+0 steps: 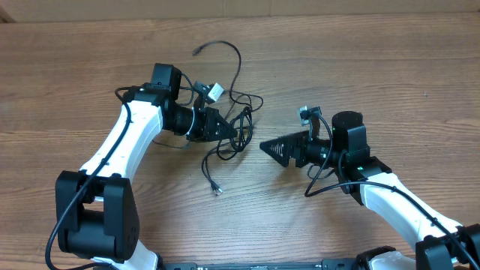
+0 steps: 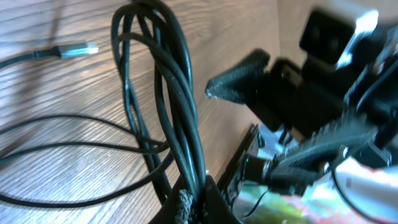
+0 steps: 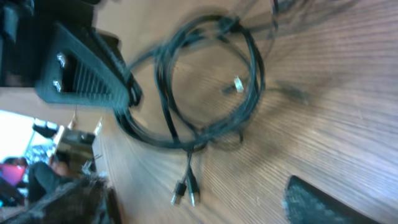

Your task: Untangle cables

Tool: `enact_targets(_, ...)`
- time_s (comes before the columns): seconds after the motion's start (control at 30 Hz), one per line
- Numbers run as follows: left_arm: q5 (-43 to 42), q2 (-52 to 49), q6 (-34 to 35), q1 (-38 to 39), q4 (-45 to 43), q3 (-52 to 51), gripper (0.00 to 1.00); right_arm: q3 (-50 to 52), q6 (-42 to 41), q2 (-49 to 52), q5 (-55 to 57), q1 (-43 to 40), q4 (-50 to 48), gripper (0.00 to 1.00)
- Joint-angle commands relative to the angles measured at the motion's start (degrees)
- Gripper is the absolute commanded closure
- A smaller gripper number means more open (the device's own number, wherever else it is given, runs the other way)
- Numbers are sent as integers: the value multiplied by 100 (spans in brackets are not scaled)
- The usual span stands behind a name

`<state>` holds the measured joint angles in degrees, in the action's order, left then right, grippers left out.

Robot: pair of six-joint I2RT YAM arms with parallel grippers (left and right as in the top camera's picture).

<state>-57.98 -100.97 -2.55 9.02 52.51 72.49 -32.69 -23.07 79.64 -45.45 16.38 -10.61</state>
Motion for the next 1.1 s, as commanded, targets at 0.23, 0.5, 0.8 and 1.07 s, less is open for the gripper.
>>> enact_targets(0.23,-402,-50,-992,262,76,85,96,4,-352,83,1484,872,-505,21)
enact_targets(0.5,-535,-50,-994,306,105,85,96,4,-354,579,1917,1163,-1272,24)
enact_targets(0.8,-520,-50,-1080,229,151,85,96,4,94,686,2188,1163,-1309,35)
enact_targets(1.07,-496,-50,-1075,-46,319,85,96,4,103,686,2190,1154,-1276,46)
